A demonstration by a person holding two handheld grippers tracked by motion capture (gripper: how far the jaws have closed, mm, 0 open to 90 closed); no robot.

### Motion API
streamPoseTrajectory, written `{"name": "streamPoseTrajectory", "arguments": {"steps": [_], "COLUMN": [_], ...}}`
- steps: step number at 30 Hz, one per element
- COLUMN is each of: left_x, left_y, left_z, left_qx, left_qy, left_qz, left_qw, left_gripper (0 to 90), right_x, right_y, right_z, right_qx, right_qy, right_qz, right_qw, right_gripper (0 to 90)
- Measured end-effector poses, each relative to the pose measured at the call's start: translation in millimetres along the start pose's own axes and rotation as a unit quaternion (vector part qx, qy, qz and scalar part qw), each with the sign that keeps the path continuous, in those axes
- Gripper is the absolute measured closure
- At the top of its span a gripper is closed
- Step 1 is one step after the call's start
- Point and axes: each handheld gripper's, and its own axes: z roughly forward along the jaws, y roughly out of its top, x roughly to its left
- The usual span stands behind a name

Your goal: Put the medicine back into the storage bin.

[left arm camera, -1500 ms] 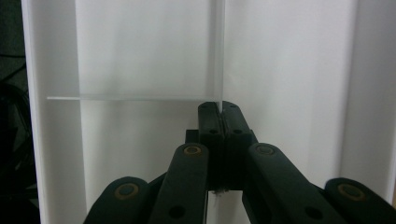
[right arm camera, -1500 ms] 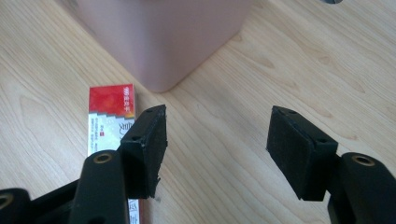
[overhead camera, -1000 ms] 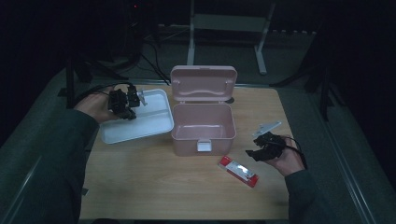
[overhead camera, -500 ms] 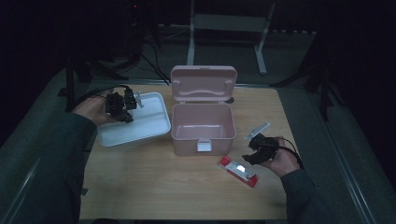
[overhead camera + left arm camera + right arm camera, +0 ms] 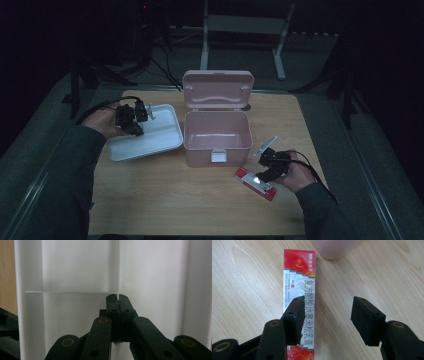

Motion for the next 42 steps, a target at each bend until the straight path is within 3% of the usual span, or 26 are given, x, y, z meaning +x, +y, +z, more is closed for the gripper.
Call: {"name": "streamPoseTrajectory", "arguments": {"steps": [8,23,42], "left_x": [-1.3,-2.4,-3.4], "left_y": [0.6,0.6,-0.1], "left_z": [11.4,33.8,41.2], "left_qx": [-0.001,0.005,0.005], "left_qy": [-0.01,-0.024,-0.033], "left_qz": [-0.004,-0.009,-0.012], "left_qw": [0.9999,0.9997,0.9994], "left_gripper": [88.8,88.8,88.8], "right_x": [6.5,12.6,20.7], "right_y": [1.9,3.7,16.3], "right_z": [9.2,17.5,27.7], "right_qx": [0.027,0.045,0.089], "right_qy": [0.004,0.011,0.04], "right_qz": [-0.014,-0.027,-0.04], "right_qw": [0.9995,0.9985,0.9945], "right_gripper": [43.4,43.2,40.0]}}
